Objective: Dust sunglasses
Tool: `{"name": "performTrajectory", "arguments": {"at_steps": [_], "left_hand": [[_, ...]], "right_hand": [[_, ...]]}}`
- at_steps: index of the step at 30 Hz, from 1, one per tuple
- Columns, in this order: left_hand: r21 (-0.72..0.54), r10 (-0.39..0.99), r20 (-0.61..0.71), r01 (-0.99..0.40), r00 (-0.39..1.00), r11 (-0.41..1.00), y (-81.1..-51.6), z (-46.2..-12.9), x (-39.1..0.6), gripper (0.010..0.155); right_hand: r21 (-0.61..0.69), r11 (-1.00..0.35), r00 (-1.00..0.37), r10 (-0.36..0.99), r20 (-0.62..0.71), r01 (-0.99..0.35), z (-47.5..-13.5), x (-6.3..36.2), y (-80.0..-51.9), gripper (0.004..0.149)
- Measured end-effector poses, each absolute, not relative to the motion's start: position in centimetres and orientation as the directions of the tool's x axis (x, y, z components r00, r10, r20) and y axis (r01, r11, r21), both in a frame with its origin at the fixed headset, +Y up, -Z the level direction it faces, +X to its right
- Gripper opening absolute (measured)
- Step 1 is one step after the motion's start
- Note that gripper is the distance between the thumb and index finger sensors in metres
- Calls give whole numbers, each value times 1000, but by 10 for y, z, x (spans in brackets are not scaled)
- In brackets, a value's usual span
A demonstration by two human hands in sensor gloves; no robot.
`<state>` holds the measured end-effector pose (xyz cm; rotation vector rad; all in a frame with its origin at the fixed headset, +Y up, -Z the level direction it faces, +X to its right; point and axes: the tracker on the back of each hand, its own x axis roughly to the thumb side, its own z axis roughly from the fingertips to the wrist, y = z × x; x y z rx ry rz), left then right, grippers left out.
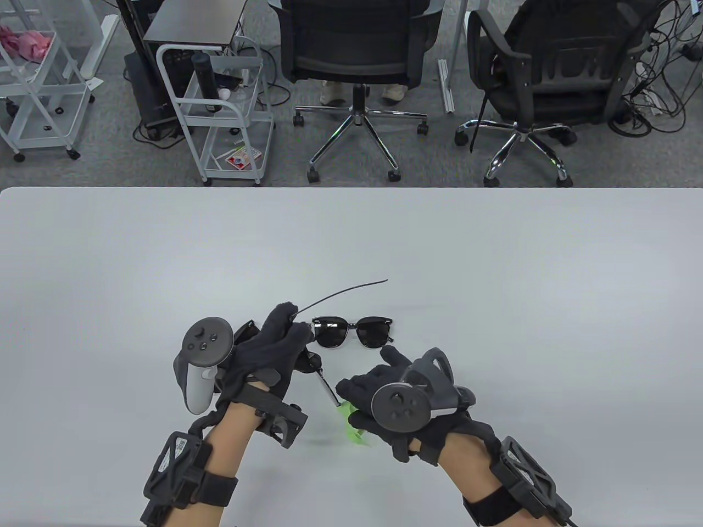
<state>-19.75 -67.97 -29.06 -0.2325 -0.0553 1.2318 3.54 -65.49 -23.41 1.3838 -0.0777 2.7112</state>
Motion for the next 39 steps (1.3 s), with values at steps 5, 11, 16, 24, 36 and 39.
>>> {"name": "performTrajectory", "arguments": {"at_steps": [5, 11, 16, 24, 36, 39], "left_hand": [[-235, 949, -115, -937, 292, 259, -685, -291, -194, 95], [-273, 966, -148, -948, 210, 164, -693, -292, -190, 97], [-528, 955, -136, -834, 265, 157, -695, -282, -161, 117], [-415, 941, -80, -869, 328, 268, -683, -278, -153, 101], [-336, 936, -114, -899, 334, 280, -681, -295, -192, 102], [-358, 934, -124, -893, 334, 272, -684, -294, -185, 95]], "right_hand": [[-125, -992, -590, -87, 803, -23, -228, 22, -660, 49], [-179, -982, -582, -108, 806, -66, -229, 30, -651, 43], [-256, -960, -609, -137, 781, -111, -230, 36, -639, 44], [-332, -939, -636, -201, 745, -92, -231, 36, -636, 44], [-351, -935, -750, -261, 608, 40, -262, 75, -642, 42], [-396, -910, -722, -358, 592, 126, -259, 68, -644, 42]]}}
